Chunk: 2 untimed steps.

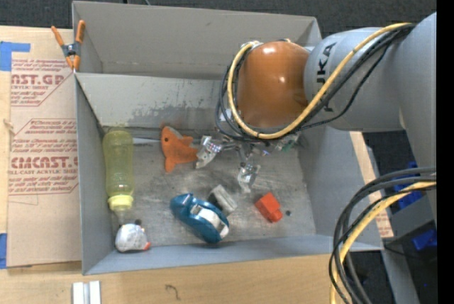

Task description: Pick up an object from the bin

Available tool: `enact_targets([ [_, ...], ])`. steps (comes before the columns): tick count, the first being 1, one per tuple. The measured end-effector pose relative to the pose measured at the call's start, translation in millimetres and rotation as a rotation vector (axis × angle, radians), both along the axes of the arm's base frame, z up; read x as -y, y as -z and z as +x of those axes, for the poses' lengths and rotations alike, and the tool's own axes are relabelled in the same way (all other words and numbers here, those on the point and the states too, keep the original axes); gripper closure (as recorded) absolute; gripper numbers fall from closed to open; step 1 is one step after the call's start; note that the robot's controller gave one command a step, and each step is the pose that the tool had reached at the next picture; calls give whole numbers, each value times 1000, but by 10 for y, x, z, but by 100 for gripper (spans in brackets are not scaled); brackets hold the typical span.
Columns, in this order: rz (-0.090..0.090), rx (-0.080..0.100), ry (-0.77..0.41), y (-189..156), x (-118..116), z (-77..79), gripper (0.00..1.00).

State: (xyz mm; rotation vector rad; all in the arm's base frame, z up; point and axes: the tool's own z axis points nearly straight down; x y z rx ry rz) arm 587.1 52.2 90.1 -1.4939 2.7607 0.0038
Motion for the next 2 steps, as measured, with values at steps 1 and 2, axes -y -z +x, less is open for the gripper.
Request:
enact_targets([
  [1,-1,0,-216,-259,132,21,0],
  [2,-1,2,-266,-324,243,8,0],
])
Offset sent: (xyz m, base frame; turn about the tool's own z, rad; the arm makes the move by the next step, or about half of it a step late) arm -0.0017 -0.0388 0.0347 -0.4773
